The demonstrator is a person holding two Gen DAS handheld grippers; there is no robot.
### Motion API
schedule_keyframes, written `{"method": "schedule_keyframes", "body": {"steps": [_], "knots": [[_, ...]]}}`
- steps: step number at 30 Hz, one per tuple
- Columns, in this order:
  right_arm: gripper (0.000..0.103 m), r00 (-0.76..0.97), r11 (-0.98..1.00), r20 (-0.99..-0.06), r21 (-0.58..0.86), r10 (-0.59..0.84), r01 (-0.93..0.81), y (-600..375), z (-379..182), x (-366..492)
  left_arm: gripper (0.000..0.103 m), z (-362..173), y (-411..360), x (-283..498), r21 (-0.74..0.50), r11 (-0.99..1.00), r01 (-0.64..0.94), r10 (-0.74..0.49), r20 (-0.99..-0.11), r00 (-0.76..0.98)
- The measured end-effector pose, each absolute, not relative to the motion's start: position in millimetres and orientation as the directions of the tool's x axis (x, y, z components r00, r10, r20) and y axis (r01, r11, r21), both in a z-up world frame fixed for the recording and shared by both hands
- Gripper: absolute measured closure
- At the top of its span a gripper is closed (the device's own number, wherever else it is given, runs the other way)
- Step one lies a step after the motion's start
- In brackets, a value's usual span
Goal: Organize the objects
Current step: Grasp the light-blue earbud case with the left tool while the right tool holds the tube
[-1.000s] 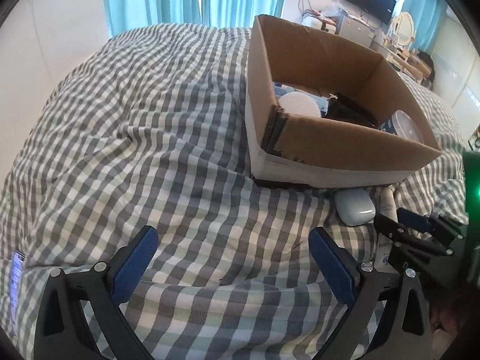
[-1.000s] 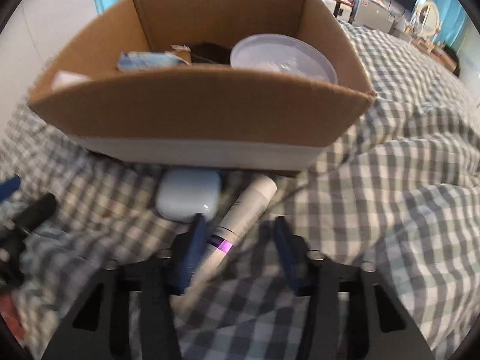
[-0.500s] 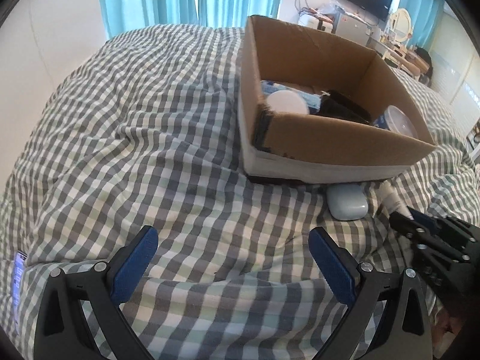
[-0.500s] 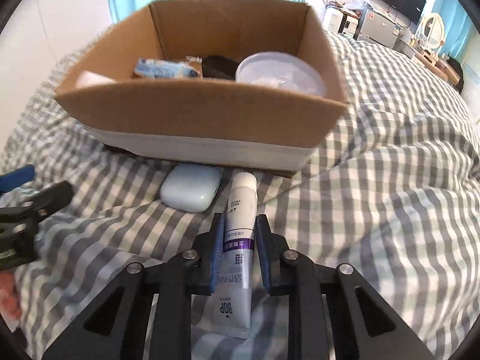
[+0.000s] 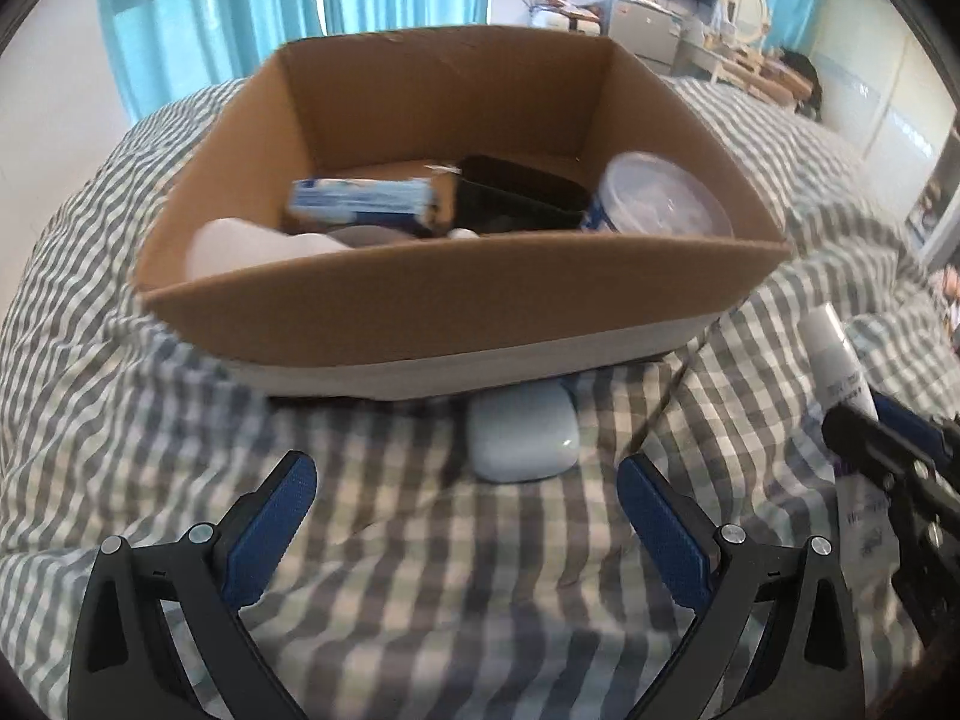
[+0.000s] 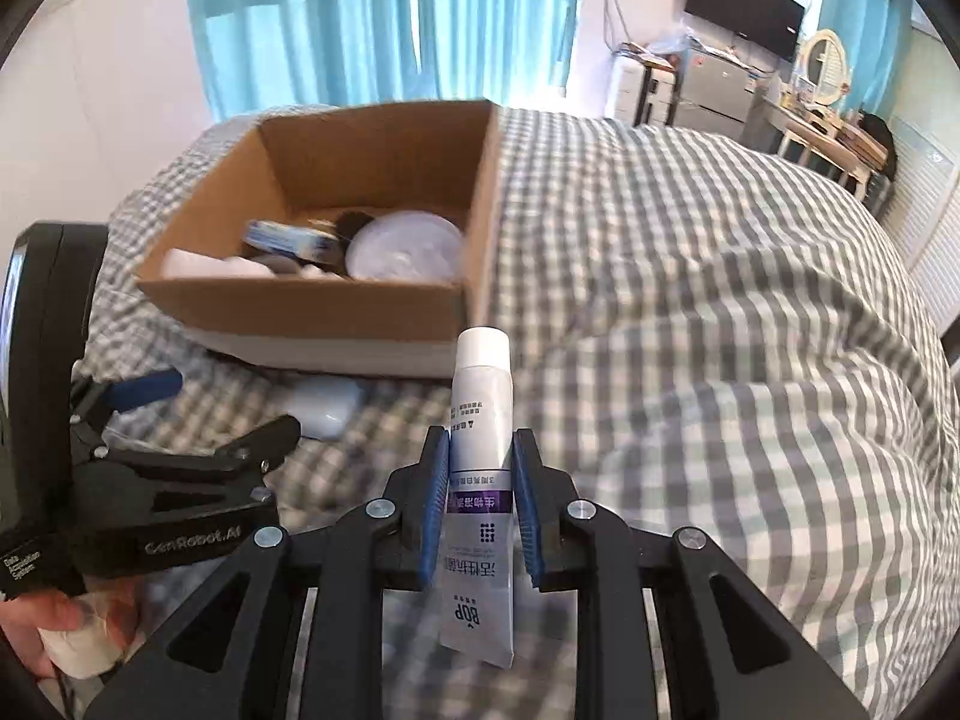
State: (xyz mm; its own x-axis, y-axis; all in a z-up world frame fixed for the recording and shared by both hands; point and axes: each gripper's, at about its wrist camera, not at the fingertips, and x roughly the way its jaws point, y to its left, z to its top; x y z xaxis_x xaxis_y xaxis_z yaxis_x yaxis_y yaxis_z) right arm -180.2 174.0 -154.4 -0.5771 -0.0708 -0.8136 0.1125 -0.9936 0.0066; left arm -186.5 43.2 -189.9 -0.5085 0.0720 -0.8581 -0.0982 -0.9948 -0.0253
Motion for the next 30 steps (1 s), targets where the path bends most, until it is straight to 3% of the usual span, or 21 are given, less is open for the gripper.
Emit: {"method": "schedule_keyframes", "body": {"steps": [8,16,30], "knots": [[0.084,-0.538,-0.99,-0.834,0.06,-0.118,0.124,176.5,-175.8,-187.9,0.004,-217.1,55.8,-212.3,-0.025,-0.998,-0.065,0.053,-0.878,-0.476],[0.084,-0.503,-0.991,-0.856,0.072,-0.118,0.109,177.6,-182.8,-191.6,0.052,-227.2,58.6,-219.4,-0.105,-0.988,-0.11,0.143,-0.883,-0.447],[0.083,-0.456,-0.995,-0.886,0.053,-0.088,0.088,170.4,-208.9,-201.9,0.052,-201.2,40.6,-184.4,-0.161,-0.982,-0.101,0.189,-0.884,-0.428]]}}
